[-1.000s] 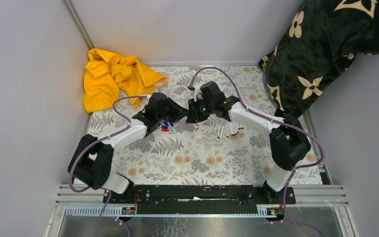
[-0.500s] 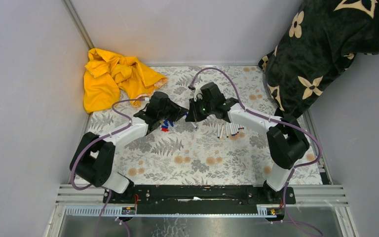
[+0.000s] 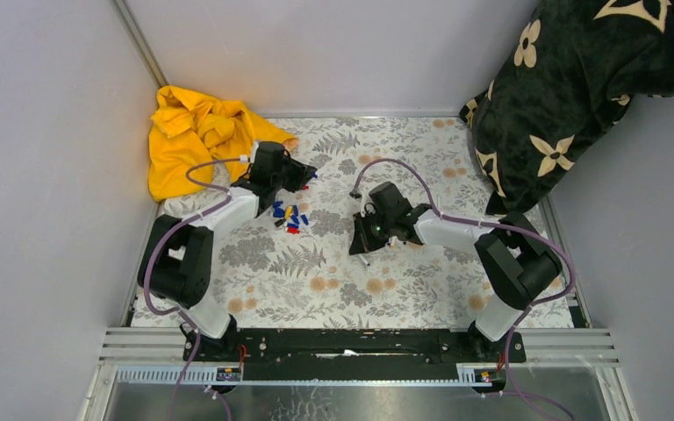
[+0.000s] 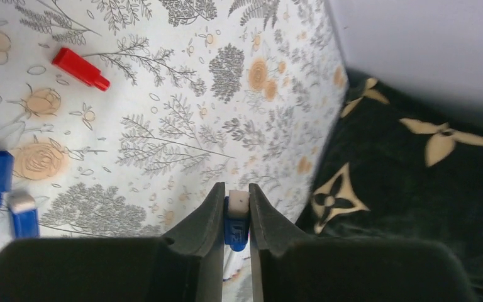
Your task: Open the pen caps
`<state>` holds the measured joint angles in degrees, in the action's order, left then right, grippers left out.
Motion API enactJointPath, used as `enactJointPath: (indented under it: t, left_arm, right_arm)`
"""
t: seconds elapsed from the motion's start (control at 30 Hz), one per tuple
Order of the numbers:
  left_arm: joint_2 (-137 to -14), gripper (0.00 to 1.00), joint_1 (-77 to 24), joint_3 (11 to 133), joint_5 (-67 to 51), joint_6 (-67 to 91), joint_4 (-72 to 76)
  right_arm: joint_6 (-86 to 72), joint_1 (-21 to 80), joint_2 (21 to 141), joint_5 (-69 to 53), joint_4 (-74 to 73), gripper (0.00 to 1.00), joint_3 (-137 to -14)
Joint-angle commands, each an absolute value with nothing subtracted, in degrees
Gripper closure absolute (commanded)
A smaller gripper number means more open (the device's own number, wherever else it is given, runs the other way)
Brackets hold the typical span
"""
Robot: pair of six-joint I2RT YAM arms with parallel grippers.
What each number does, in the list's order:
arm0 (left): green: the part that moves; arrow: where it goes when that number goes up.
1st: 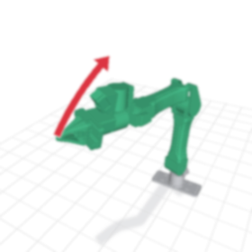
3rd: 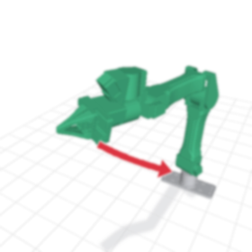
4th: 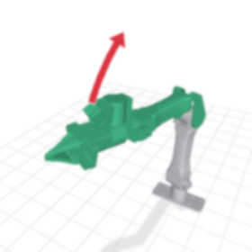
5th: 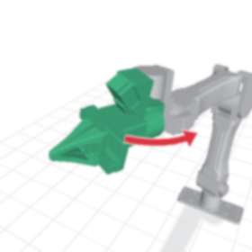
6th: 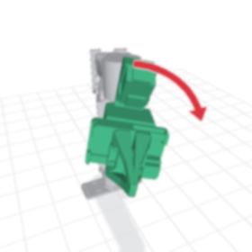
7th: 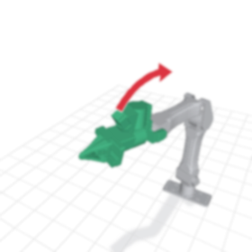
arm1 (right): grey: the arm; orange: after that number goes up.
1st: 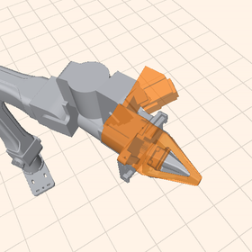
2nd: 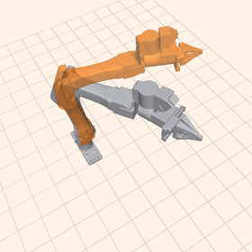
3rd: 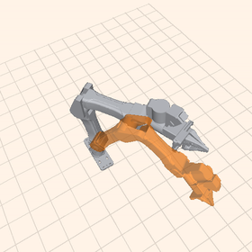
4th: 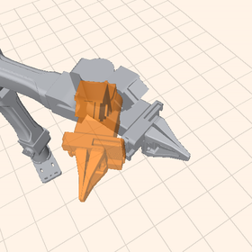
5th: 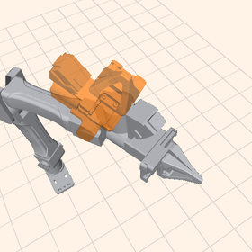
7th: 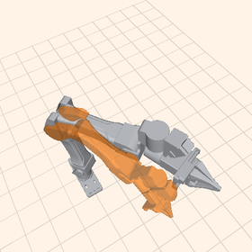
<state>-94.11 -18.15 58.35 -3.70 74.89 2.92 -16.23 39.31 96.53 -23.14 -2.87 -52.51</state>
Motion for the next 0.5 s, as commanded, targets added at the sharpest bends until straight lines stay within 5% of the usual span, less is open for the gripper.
enactJointPath:
  t: [0.0, 0.2, 0.47]
  left_arm:
    - [-96.7, 1.0, -18.3, 65.2, -2.3, 58.6, -11.9]
    - [-95.8, 1.0, -19.6, 62.4, 8.9, 48.4, -23.7]
    - [-97.3, 0.8, -24.1, 60.3, 18.3, 46.3, -30.2]
  right_arm:
    - [-14.2, 39.4, 93.9, -16.3, -4.3, 1.0, -58.2]
    - [-17.1, 39.2, 99.3, -1.1, -7.3, 1.0, -63.6]
    - [-20.2, 39.2, 105.3, 14.9, -9.7, 0.94, -67.0]
